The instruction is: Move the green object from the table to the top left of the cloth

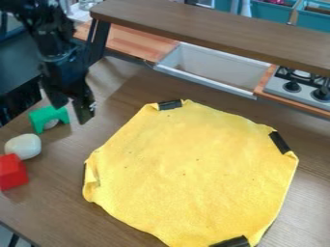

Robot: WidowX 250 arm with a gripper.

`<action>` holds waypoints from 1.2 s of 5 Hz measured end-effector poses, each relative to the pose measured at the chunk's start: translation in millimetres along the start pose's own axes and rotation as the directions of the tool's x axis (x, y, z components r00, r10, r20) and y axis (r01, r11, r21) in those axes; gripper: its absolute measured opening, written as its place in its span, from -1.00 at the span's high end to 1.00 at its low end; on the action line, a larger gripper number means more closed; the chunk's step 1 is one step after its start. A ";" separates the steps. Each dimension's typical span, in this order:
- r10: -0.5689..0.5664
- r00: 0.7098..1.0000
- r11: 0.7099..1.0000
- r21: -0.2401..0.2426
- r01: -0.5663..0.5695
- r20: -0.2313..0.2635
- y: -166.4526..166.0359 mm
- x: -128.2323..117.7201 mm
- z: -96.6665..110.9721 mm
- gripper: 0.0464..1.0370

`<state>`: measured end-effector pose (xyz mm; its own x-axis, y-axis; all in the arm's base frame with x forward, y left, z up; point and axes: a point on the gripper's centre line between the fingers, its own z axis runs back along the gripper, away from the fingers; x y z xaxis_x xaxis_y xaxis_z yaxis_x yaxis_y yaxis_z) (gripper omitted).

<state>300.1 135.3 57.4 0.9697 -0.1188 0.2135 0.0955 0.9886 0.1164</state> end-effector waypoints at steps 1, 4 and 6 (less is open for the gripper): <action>0.040 0.999 0.999 0.018 -0.040 0.016 20.9 -8.1 -12.3 -0.93; 0.022 0.994 0.996 0.081 -0.031 0.107 47.6 -1.1 -13.1 -0.93; -0.155 0.986 0.988 0.028 0.154 0.060 67.3 3.5 -22.5 -0.93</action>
<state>315.0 203.5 44.2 0.9280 -0.2758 0.2505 0.2370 0.9557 0.1744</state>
